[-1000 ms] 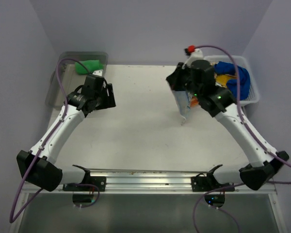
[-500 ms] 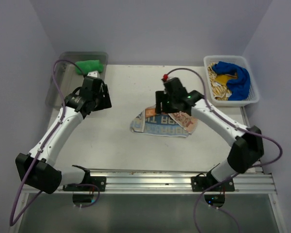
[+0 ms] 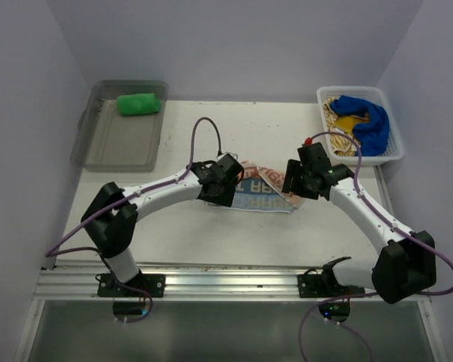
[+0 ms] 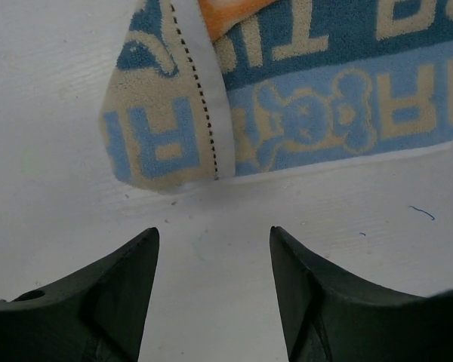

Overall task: Roll the towels
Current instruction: Move the towel to the center of the board, then flatten the towel

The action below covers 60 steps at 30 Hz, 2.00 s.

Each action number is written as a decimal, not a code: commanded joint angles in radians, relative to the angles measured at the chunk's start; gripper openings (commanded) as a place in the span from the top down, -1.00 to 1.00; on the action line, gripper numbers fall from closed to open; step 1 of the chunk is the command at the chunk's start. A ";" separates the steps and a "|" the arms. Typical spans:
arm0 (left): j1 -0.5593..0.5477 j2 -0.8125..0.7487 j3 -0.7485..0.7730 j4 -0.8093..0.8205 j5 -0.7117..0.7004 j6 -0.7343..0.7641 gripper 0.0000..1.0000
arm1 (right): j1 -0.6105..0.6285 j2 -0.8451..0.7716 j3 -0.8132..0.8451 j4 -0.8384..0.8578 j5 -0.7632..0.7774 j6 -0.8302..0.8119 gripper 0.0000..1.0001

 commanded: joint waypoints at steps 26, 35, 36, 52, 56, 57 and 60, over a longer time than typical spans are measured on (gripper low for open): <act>-0.044 0.282 0.179 0.016 -0.295 0.019 0.20 | -0.001 -0.010 0.068 0.007 0.014 -0.015 -0.39; -0.033 0.199 0.173 -0.013 -0.290 -0.001 1.00 | -0.003 -0.007 0.043 0.029 -0.015 0.001 -0.39; -0.021 0.193 0.172 -0.019 -0.292 -0.001 1.00 | -0.003 -0.007 0.042 0.032 -0.016 0.002 -0.39; 0.220 -0.028 0.000 0.059 -0.137 0.004 1.00 | -0.004 -0.006 -0.013 0.056 -0.003 0.028 -0.38; 0.243 -0.030 -0.028 0.082 -0.088 -0.003 1.00 | -0.004 0.014 -0.090 0.099 0.002 0.053 -0.25; 0.251 -0.033 -0.032 0.090 -0.082 -0.006 1.00 | -0.006 0.023 -0.102 0.104 -0.001 0.058 -0.25; 0.257 -0.036 -0.048 0.095 -0.069 -0.012 1.00 | -0.035 0.051 -0.154 0.136 -0.016 0.079 -0.25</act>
